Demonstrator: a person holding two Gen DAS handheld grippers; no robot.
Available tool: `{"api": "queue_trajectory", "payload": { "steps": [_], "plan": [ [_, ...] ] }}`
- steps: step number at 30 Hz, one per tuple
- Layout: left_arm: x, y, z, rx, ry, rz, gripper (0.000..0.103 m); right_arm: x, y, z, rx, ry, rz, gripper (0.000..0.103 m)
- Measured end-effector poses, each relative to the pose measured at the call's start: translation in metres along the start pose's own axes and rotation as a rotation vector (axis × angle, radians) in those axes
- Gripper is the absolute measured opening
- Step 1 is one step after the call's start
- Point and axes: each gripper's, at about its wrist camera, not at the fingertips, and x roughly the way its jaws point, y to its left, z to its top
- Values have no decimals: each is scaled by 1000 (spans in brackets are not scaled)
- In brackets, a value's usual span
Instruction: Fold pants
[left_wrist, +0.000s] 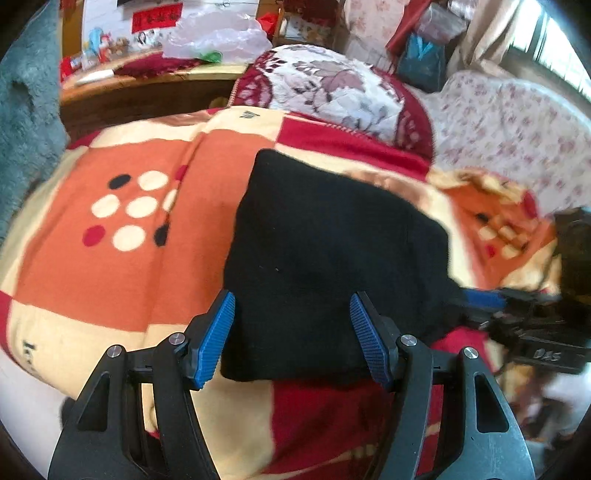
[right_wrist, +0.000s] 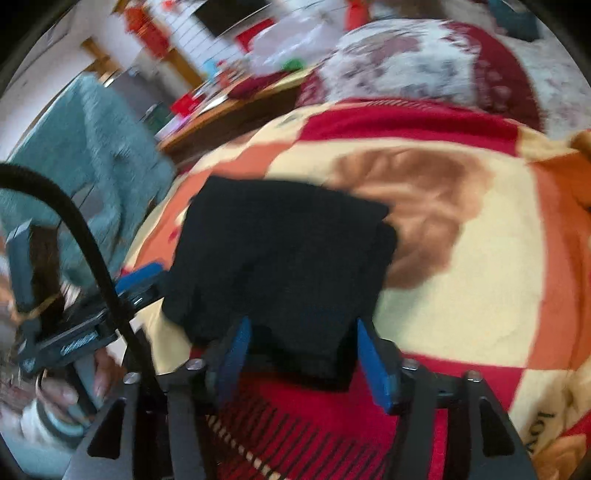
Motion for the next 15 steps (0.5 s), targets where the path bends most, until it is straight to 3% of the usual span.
{"api": "queue_trajectory", "payload": {
  "steps": [2,4,9,13,15],
  "plan": [
    [0,-1,0,6,-4,1,64,-2,2,-1,-22,-3,-3,25],
    [1,0,-1,-4,-8,-3,64,-7,-1,-2,-17,-15,1,23],
    [5,-4,-8,14,-33,15,67,6,-1,-15,-62,33,-77,22],
    [3,-2,-6,14,-25,4,67,3,-10,-16,-7,21,-55,23],
    [0,3,-2,-8,-21,-21,67,-3,-11,-13,-2,18,-67,29]
  ]
}}
